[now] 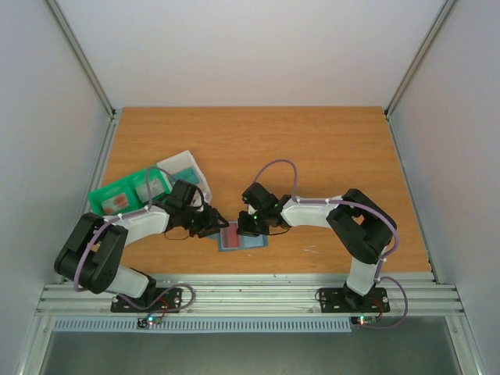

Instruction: Take the credit cards out of the card holder

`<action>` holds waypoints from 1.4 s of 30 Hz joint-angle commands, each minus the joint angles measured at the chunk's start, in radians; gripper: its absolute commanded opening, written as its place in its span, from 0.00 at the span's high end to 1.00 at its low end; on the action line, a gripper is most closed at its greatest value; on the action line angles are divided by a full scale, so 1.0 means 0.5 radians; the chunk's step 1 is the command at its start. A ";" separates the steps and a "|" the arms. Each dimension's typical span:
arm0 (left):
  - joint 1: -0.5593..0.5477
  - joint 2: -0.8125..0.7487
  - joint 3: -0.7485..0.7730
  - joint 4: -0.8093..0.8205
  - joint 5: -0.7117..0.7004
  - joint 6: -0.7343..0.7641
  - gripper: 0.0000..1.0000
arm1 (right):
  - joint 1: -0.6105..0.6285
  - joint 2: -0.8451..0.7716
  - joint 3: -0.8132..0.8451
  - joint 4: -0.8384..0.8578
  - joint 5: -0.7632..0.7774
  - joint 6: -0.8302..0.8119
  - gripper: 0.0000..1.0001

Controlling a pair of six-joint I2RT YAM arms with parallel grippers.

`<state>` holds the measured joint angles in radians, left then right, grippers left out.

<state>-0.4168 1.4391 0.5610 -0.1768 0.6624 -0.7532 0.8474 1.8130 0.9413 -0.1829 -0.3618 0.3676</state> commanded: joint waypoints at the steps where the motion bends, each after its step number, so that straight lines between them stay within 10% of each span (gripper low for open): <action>1: -0.007 0.063 -0.002 0.162 0.054 -0.024 0.56 | 0.014 0.089 -0.070 -0.081 0.101 0.021 0.99; 42: -0.007 -0.033 -0.078 0.104 -0.038 -0.075 0.58 | 0.068 -0.214 0.041 -0.178 0.113 0.034 0.86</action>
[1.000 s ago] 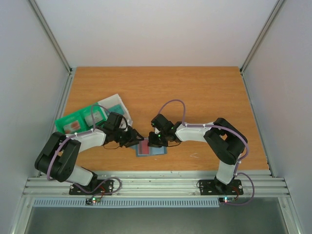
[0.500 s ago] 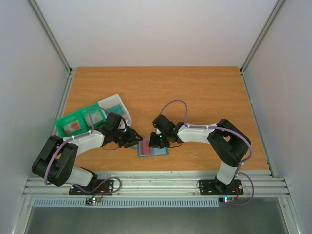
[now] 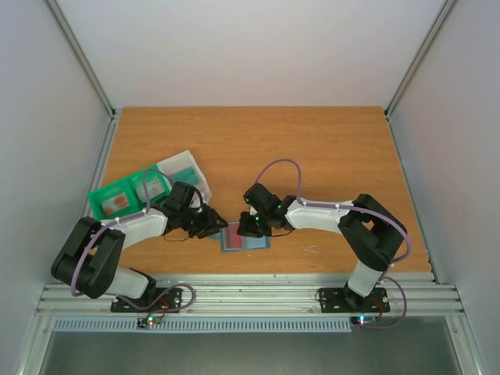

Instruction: Take the credit cards out of the card holder

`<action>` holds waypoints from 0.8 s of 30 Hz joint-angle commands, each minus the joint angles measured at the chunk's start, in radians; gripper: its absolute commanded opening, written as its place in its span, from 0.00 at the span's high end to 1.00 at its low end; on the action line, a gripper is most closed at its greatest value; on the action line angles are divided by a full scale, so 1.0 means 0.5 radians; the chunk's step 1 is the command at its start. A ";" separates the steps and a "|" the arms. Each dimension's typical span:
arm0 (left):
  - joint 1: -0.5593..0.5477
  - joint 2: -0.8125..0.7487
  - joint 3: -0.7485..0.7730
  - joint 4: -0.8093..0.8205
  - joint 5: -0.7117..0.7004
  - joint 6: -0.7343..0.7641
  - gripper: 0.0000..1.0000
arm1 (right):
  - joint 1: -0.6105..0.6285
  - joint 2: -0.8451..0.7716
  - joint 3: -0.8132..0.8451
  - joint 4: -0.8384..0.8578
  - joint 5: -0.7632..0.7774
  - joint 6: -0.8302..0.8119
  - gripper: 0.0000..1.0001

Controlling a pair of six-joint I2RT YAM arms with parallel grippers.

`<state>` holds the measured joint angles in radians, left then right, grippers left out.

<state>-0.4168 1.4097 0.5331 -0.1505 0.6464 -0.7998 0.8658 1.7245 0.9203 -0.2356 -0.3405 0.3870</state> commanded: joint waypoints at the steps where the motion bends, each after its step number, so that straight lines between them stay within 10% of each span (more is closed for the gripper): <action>1: -0.007 0.027 -0.027 0.066 0.002 0.009 0.58 | 0.032 -0.025 0.088 -0.082 0.078 -0.007 0.86; 24: -0.007 -0.012 -0.106 0.279 0.147 -0.117 0.58 | 0.039 0.131 0.025 -0.156 0.239 -0.082 0.98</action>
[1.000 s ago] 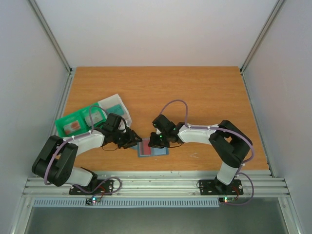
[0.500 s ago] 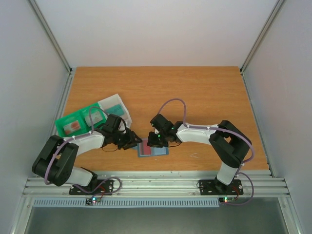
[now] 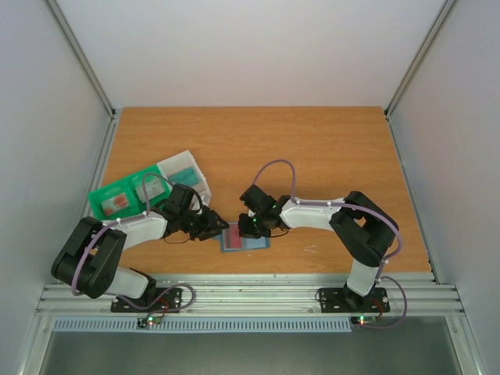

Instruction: Take the credit cards out of the card holder

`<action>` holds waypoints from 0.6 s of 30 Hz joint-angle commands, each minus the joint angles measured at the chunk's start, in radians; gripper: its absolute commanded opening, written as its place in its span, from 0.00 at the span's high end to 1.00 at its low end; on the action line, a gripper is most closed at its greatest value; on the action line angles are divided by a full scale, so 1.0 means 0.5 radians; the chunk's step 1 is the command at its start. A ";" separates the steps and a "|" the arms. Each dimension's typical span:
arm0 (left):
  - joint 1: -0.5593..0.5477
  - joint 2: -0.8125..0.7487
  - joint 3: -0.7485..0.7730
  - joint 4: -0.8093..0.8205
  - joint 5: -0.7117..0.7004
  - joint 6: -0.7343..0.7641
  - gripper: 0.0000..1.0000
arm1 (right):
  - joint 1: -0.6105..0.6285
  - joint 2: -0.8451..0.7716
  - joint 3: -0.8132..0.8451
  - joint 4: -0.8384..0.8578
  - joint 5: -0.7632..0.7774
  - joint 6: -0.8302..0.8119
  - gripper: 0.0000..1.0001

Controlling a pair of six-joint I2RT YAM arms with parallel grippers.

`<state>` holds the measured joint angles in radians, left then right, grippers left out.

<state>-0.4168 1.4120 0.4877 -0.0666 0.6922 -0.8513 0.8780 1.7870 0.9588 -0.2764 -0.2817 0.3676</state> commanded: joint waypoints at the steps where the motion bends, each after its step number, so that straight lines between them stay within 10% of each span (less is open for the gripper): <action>1: -0.007 -0.017 -0.015 0.112 0.059 -0.018 0.57 | 0.016 0.005 -0.062 -0.061 0.119 -0.040 0.98; 18: -0.007 0.081 -0.047 0.312 0.112 -0.060 0.58 | 0.013 -0.042 -0.098 -0.006 0.107 -0.014 0.99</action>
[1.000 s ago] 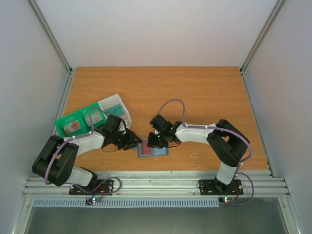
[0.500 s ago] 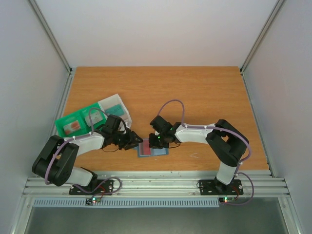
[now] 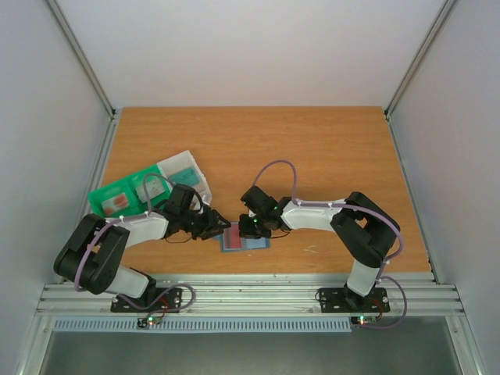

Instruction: Take the credit cards out of the card holder

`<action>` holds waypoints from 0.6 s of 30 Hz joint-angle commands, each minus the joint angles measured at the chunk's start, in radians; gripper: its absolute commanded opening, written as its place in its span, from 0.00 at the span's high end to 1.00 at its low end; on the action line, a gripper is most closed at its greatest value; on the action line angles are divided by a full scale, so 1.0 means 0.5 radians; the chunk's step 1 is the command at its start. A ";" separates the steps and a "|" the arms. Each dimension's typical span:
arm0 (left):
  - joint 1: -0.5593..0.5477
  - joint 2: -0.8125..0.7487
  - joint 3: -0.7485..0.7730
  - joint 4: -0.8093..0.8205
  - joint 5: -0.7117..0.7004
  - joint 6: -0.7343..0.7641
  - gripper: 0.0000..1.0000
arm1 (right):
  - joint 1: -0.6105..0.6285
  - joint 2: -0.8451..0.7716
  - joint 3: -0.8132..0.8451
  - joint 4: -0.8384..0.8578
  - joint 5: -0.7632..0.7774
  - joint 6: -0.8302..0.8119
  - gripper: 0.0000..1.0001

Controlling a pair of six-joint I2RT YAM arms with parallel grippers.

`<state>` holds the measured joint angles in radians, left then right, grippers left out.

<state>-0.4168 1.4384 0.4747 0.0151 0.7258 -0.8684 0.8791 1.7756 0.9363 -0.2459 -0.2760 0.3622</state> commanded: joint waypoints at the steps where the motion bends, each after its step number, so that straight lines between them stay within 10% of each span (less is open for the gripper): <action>1: -0.007 0.036 -0.020 0.150 0.047 -0.024 0.58 | 0.012 -0.024 -0.053 -0.067 0.098 -0.005 0.99; 18: -0.007 0.024 0.066 -0.140 -0.076 0.143 0.58 | 0.012 -0.016 -0.051 -0.067 0.109 0.009 0.99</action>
<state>-0.4168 1.4441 0.4808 -0.0559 0.6910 -0.8276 0.8791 1.7710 0.9302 -0.2405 -0.2695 0.3630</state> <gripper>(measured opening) 0.423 0.015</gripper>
